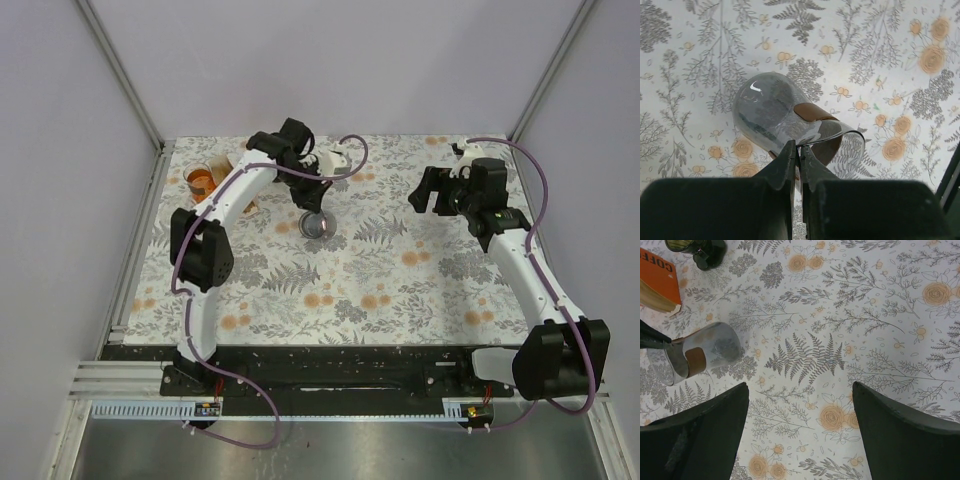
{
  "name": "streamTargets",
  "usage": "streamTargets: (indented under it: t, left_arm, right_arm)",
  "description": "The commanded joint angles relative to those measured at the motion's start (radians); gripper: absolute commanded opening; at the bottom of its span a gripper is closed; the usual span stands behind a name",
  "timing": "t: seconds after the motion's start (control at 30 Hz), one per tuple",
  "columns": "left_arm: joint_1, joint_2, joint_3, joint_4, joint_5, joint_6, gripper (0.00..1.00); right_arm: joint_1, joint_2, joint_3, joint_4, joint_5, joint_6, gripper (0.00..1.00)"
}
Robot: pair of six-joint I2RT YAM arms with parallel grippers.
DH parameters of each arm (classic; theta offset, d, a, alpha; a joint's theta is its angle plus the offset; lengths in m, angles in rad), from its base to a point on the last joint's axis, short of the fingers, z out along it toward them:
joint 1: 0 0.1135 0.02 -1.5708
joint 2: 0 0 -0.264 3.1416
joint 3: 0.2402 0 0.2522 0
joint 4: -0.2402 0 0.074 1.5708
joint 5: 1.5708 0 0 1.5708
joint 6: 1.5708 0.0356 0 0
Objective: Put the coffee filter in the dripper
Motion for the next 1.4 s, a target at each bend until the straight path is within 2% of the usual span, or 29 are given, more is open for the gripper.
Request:
streamTargets:
  t: [0.0, 0.27, 0.37, 0.5, 0.63, 0.83, 1.03, 1.13, 1.27, 1.37]
  left_arm:
    - [-0.041, 0.068, 0.040, -0.231, 0.018, 0.152, 0.00]
    - [-0.154, 0.126, 0.118, -0.345, 0.004, 0.289, 0.00]
    - [-0.157, 0.180, 0.201, -0.346, 0.015, 0.267, 0.08]
    - [-0.157, 0.214, 0.260, -0.269, 0.013, 0.195, 0.15]
    - [-0.156, 0.185, 0.215, -0.152, 0.023, 0.169, 0.16]
    - [-0.145, 0.166, 0.205, -0.109, 0.039, 0.144, 0.16]
    - [-0.125, 0.111, 0.185, -0.052, 0.079, 0.105, 0.50]
    - [-0.116, 0.087, 0.203, -0.046, 0.075, 0.062, 0.58]
    - [-0.075, -0.001, 0.258, -0.009, 0.073, -0.075, 0.68]
    - [-0.024, -0.096, 0.237, 0.014, 0.009, -0.148, 0.73]
  right_arm:
    - [0.011, -0.038, 0.007, -0.001, -0.028, 0.008, 0.92]
    - [0.013, -0.015, -0.006, 0.029, -0.081, 0.066, 0.92]
    - [0.013, -0.001, -0.017, 0.044, -0.094, 0.100, 0.92]
    - [0.013, 0.031, -0.022, 0.053, -0.120, 0.146, 0.92]
    - [0.013, 0.053, -0.023, 0.055, -0.134, 0.175, 0.92]
    - [0.014, 0.053, -0.031, 0.053, -0.138, 0.191, 0.91]
    - [0.022, 0.065, -0.039, 0.052, -0.140, 0.203, 0.91]
    - [0.034, 0.071, -0.037, 0.052, -0.149, 0.197, 0.90]
    - [0.052, 0.085, -0.020, 0.049, -0.147, 0.157, 0.89]
    - [0.071, 0.107, 0.013, 0.023, -0.147, 0.125, 0.89]
